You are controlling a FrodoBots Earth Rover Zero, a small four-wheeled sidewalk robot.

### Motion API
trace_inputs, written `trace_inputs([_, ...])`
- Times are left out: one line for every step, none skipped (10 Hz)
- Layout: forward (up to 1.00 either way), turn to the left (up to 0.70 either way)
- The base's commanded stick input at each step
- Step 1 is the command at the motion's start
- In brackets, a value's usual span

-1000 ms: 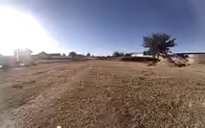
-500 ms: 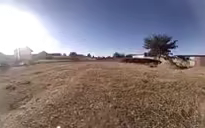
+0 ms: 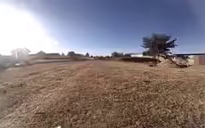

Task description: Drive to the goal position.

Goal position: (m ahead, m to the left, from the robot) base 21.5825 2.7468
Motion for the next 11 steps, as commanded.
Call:
trace_inputs([0.50, 0.00])
trace_inputs([0.50, 0.00])
trace_inputs([0.50, 0.00])
trace_inputs([0.50, 0.00])
trace_inputs([0.50, 0.00])
trace_inputs([0.50, 0.00])
trace_inputs([0.50, 0.00])
trace_inputs([0.50, 0.00])
trace_inputs([0.50, 0.00])
trace_inputs([0.50, 0.00])
trace_inputs([0.50, 0.00])
